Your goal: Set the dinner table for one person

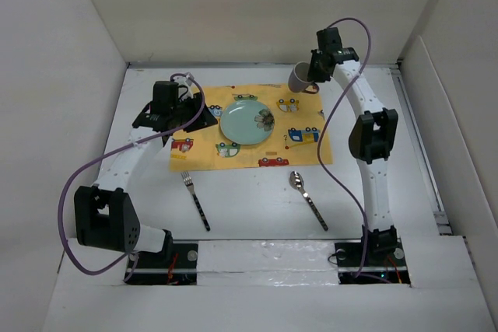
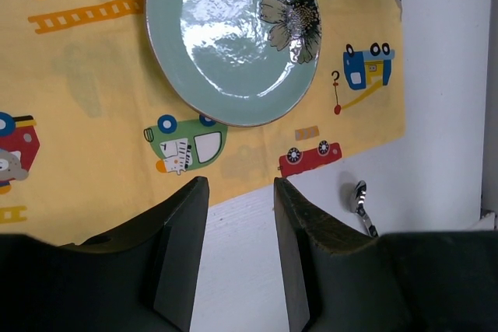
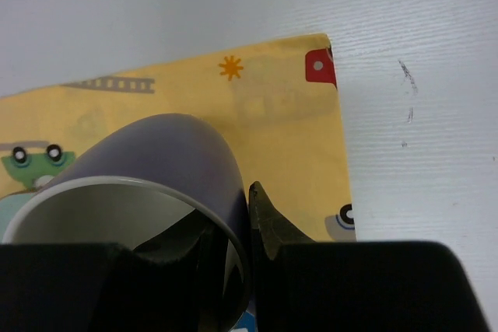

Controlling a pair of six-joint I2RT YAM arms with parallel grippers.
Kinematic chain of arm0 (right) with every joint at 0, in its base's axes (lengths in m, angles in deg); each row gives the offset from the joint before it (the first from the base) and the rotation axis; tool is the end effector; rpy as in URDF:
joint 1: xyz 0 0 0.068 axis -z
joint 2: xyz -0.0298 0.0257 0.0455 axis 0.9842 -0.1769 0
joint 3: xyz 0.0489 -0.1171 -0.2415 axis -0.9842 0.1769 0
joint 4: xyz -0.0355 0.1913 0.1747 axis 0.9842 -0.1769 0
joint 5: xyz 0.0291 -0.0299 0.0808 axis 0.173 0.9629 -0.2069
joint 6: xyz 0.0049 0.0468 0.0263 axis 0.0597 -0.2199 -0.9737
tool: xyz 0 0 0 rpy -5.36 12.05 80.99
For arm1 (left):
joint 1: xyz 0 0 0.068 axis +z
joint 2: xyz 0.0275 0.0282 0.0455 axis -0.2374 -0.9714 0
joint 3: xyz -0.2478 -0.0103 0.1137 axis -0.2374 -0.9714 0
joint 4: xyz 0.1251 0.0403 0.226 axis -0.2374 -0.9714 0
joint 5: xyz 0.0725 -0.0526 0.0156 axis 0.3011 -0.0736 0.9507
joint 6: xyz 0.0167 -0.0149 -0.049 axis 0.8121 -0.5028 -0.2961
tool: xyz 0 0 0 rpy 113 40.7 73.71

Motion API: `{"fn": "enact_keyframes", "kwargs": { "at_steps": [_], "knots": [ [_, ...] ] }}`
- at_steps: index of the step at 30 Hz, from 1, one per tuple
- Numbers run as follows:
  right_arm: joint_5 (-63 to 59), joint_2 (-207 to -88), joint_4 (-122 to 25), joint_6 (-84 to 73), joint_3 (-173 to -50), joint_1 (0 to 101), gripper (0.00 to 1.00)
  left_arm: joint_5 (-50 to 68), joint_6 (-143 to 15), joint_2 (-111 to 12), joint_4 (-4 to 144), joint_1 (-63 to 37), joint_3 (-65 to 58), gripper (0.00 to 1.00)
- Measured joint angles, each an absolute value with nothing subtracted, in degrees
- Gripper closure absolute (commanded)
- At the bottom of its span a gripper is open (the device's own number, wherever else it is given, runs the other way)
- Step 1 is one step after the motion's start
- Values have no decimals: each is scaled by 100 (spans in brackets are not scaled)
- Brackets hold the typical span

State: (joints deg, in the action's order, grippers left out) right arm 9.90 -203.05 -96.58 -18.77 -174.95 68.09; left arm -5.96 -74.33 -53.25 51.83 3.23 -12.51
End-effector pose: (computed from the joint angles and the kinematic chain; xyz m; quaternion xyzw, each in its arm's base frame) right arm 0.5202 0.1051 0.2828 0.0803 0.9252 0.0672 0.3648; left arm 0.3034 -0.0704 0.3067 0.0119 0.8622 -0.3011 0.4072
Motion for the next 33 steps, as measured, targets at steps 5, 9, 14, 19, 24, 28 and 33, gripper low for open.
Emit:
{"fn": "enact_keyframes", "kwargs": {
  "at_steps": [5, 9, 14, 19, 24, 28, 33],
  "knots": [
    [1060, -20820, -9931, -1938, -17639, 6885, 100, -590, -7431, -5316, 5185, 323, -1303, 64],
    [1136, -20895, -10099, -1966, -17631, 6927, 98, -585, -7431, -5286, 5185, 323, -1360, 64],
    [1193, -20895, -10069, -2157, -17631, 6938, 53, -546, -7433, -5244, 5176, 323, -1404, 63],
    [1103, -20781, -9970, -2294, -17633, 6966, 47, -526, -7431, -5128, 5179, 323, -1432, 63],
    [1038, -20291, -9857, -2355, -17368, 7123, 63, -524, -7433, -4980, 5157, 323, -1498, 71],
    [1171, -18818, -9277, -2351, -15779, 7274, 100, -528, -7438, -4921, 5152, 323, -1498, 100],
    [1036, -15970, -8047, -2283, -12549, 7569, 100, -644, -7473, -4910, 5213, 323, -1520, 100]
  ]
}}
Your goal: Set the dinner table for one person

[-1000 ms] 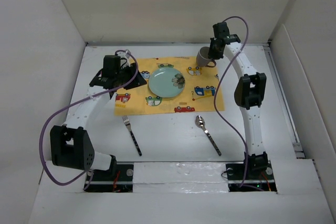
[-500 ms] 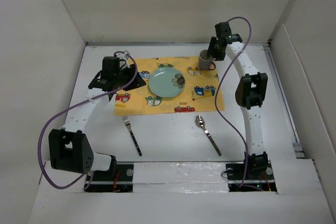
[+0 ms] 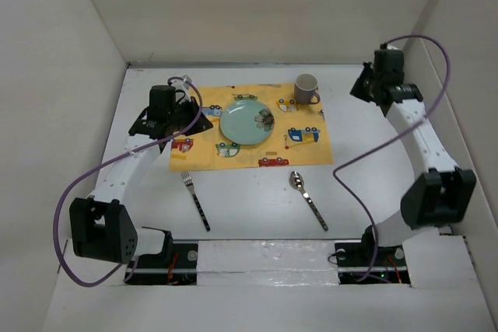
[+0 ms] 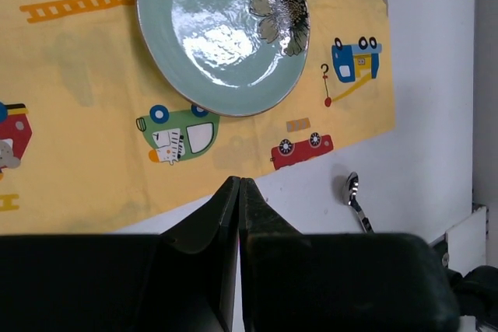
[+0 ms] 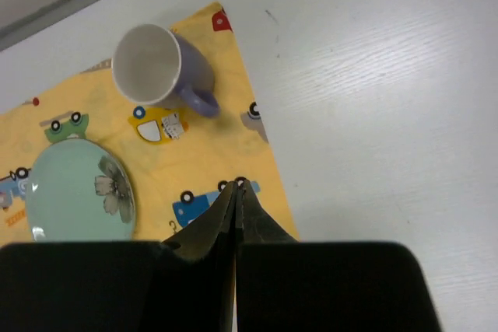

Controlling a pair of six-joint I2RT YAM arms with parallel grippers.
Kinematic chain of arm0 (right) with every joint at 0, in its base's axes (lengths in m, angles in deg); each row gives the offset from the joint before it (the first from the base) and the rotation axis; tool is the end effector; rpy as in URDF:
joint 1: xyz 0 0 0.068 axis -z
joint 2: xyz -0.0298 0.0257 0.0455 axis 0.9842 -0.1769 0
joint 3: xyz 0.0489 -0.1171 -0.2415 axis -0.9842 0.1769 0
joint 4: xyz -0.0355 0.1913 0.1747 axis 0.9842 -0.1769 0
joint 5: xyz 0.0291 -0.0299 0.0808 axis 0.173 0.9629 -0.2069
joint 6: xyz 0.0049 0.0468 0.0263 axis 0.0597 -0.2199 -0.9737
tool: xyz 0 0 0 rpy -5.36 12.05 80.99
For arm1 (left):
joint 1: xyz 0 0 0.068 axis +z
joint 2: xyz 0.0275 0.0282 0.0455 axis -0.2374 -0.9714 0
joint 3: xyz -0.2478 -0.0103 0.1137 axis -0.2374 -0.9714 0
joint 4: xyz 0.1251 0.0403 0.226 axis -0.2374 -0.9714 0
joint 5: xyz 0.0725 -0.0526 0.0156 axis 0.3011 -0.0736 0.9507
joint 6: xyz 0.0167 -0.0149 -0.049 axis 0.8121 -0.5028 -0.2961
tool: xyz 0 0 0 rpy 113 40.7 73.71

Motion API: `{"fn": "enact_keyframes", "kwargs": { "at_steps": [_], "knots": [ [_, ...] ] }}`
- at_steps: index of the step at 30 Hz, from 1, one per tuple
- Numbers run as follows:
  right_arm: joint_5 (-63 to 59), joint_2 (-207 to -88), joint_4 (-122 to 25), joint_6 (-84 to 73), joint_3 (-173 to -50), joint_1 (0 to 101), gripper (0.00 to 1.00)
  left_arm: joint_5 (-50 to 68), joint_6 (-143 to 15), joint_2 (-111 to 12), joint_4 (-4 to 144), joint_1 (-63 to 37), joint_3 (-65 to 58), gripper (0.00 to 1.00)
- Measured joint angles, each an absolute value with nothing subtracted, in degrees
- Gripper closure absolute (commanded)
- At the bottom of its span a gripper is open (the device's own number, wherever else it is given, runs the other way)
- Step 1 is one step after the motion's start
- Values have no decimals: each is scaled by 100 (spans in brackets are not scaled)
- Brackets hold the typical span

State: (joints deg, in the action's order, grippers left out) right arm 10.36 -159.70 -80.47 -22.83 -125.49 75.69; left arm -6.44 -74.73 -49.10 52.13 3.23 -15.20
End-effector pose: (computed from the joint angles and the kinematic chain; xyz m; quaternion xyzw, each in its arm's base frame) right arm 0.3721 0.0237 0.3538 0.1724 0.8761 0.0730 0.4443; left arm 0.2868 -0.0676 0.3116 0.0145 0.8546 -0.3080 0.4177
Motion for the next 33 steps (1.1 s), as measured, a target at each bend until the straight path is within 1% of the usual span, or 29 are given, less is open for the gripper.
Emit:
{"fn": "enact_keyframes", "kwargs": {
  "at_steps": [3, 5, 6, 7, 9, 10, 11, 13, 15, 18, 25, 30, 33],
  "knots": [
    [550, -14694, -7811, -2200, -11185, 7613, 100, -692, -7519, -4886, 5251, 323, -1638, 100],
    [317, -14215, -7931, -2192, -10516, 7322, 100, -695, -7519, -4886, 5218, 323, -1690, 94],
    [209, -14075, -8060, -2224, -10206, 7069, 100, -692, -7519, -4886, 5181, 323, -1694, 87],
    [94, -13994, -8198, -2277, -9917, 6774, 89, -690, -7506, -4886, 5174, 323, -1694, 84],
    [-94, -13922, -8528, -2541, -9347, 6155, 67, -679, -7492, -4886, 5174, 323, -1688, 81],
    [-217, -13889, -8681, -2696, -9052, 5902, 50, -673, -7486, -4888, 5161, 323, -1688, 81],
    [-269, -13828, -8829, -2884, -8759, 5711, 44, -668, -7479, -4888, 5130, 323, -1681, 81],
    [-352, -13559, -9096, -3208, -8201, 5569, 37, -664, -7475, -4888, 5080, 323, -1642, 81],
    [-372, -13236, -9258, -3453, -7784, 5574, 37, -666, -7475, -4890, 5063, 323, -1572, 80],
    [-389, -13186, -9411, -3621, -7640, 5524, 37, -681, -7475, -4890, 5063, 323, -1478, 80],
    [-254, -13933, -9398, -3614, -7727, 4804, 38, -712, -7477, -4890, 5104, 323, -1469, 80],
    [148, -14471, -9347, -3623, -7994, 4651, 38, -784, -7479, -4888, 5141, 323, -1500, 80],
    [439, -14751, -9315, -3619, -8188, 4601, 43, -821, -7482, -4886, 5141, 323, -1500, 81]
  ]
}}
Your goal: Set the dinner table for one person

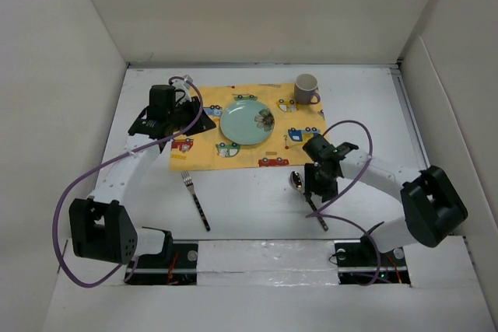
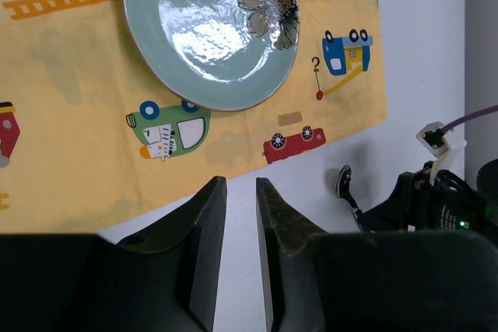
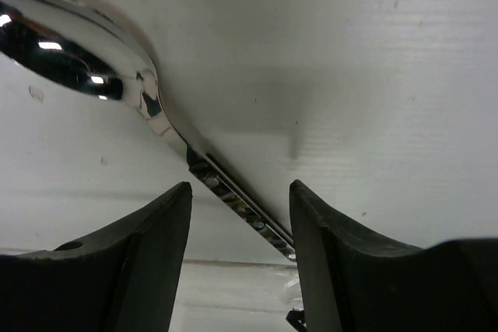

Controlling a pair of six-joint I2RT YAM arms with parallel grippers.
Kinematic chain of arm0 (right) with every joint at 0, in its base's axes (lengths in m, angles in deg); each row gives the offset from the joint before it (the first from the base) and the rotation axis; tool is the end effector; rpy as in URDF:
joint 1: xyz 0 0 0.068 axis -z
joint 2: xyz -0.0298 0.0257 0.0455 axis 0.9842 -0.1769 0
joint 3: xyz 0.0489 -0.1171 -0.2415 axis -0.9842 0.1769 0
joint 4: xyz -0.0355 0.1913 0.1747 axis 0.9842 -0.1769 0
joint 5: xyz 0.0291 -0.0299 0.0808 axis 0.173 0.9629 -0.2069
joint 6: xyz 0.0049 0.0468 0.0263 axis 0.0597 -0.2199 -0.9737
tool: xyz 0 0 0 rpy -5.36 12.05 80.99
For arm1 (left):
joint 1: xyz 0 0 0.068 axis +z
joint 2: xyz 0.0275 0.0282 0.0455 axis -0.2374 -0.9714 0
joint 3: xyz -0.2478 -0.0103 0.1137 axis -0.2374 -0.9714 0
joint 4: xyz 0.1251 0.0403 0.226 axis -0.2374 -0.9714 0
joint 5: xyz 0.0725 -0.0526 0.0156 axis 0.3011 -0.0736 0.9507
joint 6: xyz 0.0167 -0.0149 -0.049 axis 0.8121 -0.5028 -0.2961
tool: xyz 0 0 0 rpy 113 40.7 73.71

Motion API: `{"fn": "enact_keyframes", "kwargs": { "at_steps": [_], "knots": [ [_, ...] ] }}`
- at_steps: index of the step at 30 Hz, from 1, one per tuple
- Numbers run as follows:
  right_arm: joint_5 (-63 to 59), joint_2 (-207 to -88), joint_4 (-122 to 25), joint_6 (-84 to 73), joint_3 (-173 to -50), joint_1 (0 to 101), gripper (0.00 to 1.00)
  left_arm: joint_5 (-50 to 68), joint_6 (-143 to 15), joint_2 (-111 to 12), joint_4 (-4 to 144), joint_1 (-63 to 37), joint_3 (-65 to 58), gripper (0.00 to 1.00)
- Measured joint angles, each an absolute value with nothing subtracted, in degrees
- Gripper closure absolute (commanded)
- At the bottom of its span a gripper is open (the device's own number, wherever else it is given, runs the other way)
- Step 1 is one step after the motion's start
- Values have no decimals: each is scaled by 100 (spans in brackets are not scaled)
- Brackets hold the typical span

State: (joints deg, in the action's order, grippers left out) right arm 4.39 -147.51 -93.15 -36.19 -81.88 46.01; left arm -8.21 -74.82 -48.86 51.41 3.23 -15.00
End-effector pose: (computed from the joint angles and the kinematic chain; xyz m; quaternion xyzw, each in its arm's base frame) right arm 0.1926 0.1296 0.1726 0.0300 0.9962 0.0557 0.0596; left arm 0.2849 -0.0683 0.3130 0.0210 0.8537 -0.3201 0.4102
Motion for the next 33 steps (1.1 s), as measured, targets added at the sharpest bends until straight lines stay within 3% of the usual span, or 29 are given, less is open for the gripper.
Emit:
{"fn": "enact_keyframes", "kwargs": {
  "at_steps": [8, 9, 10, 12, 18, 25, 33],
  "knots": [
    [826, -15481, -9245, -3728, -8516, 4096, 60, -832, -7486, -4870, 5144, 323, -1500, 81],
    [837, -15489, -9247, -3746, -8518, 4042, 66, -832, -7486, -4866, 5144, 323, -1500, 81],
    [863, -15507, -9255, -3767, -8525, 3996, 82, -832, -7486, -4862, 5144, 323, -1500, 81],
    [907, -15538, -9271, -3800, -8564, 3913, 100, -832, -7486, -4855, 5146, 323, -1500, 81],
    [1239, -15513, -9577, -3772, -8877, 3816, 100, -832, -7486, -4855, 5148, 323, -1500, 81],
    [1442, -15577, -9959, -3138, -10767, 4273, 100, -848, -7503, -4857, 5189, 323, -1500, 81],
    [1471, -17734, -9717, -2229, -13644, 5062, 100, -1029, -7556, -4859, 5272, 323, -1500, 82]
  ]
}}
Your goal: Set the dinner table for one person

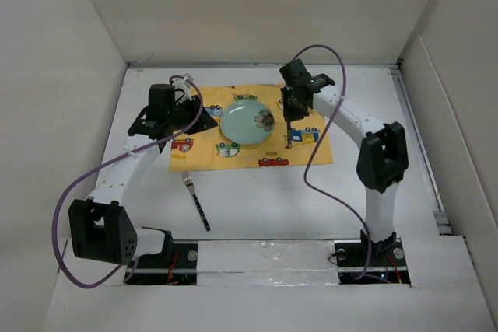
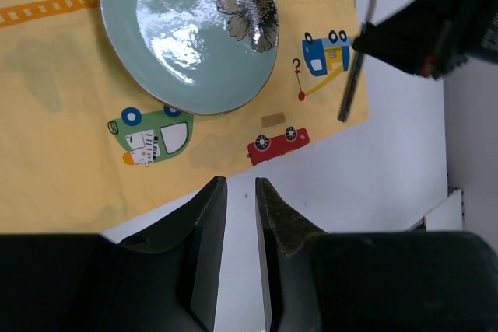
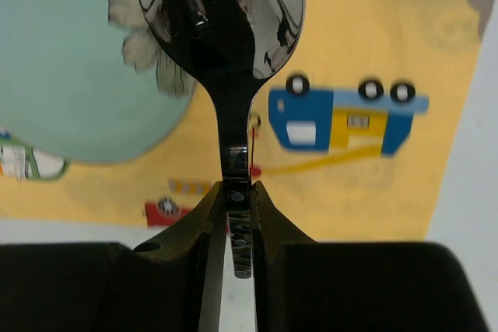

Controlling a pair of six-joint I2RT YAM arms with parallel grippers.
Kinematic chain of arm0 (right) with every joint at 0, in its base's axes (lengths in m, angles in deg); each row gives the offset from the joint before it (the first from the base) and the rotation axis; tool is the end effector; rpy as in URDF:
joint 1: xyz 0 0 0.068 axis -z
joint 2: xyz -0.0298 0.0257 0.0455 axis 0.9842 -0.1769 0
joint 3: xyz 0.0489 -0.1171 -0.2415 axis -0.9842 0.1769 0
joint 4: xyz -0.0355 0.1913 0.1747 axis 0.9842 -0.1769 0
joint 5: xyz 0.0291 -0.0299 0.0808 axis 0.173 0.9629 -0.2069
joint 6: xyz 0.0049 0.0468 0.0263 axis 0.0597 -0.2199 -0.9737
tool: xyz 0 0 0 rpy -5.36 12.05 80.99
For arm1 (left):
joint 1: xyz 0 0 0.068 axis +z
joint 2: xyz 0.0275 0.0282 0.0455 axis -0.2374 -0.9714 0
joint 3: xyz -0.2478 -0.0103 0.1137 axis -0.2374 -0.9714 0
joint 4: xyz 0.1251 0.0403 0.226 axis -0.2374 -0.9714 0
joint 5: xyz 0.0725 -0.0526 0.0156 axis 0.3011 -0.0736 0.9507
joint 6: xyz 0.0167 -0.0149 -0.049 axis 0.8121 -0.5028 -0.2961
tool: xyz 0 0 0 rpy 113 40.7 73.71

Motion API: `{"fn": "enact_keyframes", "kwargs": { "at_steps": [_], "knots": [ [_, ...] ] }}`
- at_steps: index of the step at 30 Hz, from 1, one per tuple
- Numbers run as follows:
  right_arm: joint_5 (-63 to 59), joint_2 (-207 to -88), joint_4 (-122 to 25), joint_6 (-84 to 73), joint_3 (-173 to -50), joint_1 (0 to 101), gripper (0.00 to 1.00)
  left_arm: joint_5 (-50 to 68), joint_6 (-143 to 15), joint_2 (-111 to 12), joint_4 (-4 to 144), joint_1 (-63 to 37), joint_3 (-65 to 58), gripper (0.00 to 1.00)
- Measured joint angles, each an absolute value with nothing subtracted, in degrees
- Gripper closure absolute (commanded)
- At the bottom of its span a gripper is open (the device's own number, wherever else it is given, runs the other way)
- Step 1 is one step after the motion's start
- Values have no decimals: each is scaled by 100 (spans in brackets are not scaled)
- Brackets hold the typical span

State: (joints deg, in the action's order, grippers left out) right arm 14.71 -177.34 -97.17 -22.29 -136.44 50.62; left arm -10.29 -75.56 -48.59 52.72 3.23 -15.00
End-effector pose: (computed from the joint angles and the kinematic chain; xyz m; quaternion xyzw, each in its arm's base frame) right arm 0.3711 0.2007 0.2780 -0.0277 0.9627 0.0456 0.2652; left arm 0.2844 -0.0694 0.3167 0.0281 0.8448 -0.3386 0.4132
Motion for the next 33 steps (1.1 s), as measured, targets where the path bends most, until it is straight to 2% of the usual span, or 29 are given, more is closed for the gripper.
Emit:
{"fn": "enact_keyframes", "kwargs": {
  "at_steps": [6, 11, 18, 24, 29, 32, 33],
  "knots": [
    [1300, -19310, -9688, -1907, -15067, 5440, 100, -1169, -7632, -4859, 5358, 323, -1500, 82],
    [1228, -19773, -9769, -1824, -15257, 5626, 100, -1171, -7645, -4859, 5356, 323, -1500, 82],
    [1055, -19824, -9778, -1789, -15248, 5644, 84, -1167, -7645, -4958, 5356, 323, -1500, 81],
    [1029, -19824, -9791, -1811, -15231, 5613, 74, -1123, -7652, -5052, 5340, 323, -1500, 78],
    [1033, -19811, -9784, -1831, -15150, 5611, 60, -1101, -7656, -5052, 5303, 323, -1498, 76],
    [1031, -19787, -9817, -1831, -15141, 5611, 58, -1077, -7656, -5052, 5203, 323, -1452, 76],
    [1031, -19736, -9822, -1831, -15119, 5613, 62, -1071, -7656, -5050, 5165, 323, -1421, 76]
  ]
}}
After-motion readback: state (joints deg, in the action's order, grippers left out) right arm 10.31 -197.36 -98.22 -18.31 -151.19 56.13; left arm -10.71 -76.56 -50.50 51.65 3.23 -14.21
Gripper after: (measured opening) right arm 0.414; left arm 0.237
